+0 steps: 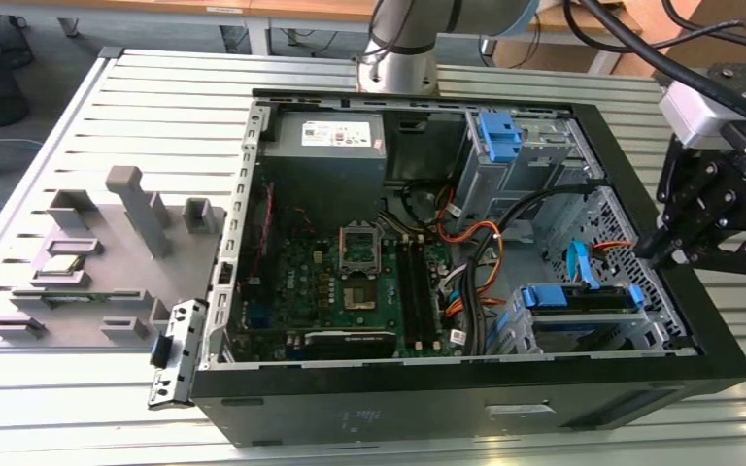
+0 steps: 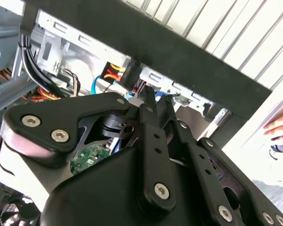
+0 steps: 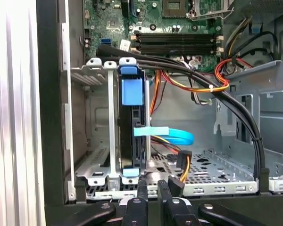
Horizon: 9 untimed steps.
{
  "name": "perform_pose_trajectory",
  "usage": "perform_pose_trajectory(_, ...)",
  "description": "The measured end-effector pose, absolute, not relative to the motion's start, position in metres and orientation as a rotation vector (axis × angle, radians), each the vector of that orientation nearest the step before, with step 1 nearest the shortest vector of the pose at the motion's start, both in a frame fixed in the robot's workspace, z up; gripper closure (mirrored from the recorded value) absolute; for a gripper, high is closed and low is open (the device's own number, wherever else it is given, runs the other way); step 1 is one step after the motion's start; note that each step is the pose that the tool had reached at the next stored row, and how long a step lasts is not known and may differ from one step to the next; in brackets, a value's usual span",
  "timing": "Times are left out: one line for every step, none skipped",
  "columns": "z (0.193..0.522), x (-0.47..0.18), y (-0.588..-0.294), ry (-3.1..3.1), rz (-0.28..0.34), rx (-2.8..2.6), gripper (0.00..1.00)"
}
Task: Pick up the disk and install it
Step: 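Insert the second disk wire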
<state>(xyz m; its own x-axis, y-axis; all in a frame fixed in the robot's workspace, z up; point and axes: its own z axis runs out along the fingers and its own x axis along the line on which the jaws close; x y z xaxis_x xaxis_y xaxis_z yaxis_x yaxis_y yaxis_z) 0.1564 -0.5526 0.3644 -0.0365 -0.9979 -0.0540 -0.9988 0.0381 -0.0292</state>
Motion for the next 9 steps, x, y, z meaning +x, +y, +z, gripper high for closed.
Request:
perform_pose_trajectory(0.3643,0.158,-0.5521,2.22,0.026,-2.138,0.76)
perform_pose_trajectory(0.3642,0.1592,-0.5517,2.22,0.025,-2.138,0.76)
perform_pose_trajectory(0.3642,0.1602,-0.5514,2.22,0.025,-2.138,0.76)
perform_pose_trajectory(0.3643,0.1609,-0.5512,2.22,0.025,-2.138,0.76)
perform_pose_trajectory(0.3643,0.1612,-0.5511,2.22,0.025,-2.138,0.76)
perform_pose_trajectory(0.3643,0.1612,-0.5511,2.22,0.025,-2.138,0.76)
perform_pose_trajectory(0.3643,0.1612,-0.5511,2.22,0.025,-2.138,0.76)
perform_pose_trajectory(0.3643,0.1612,-0.5511,2.22,0.025,-2.138,0.76)
perform_pose_trajectory(0.3643,0.1612,-0.5511,2.22,0.025,-2.138,0.76)
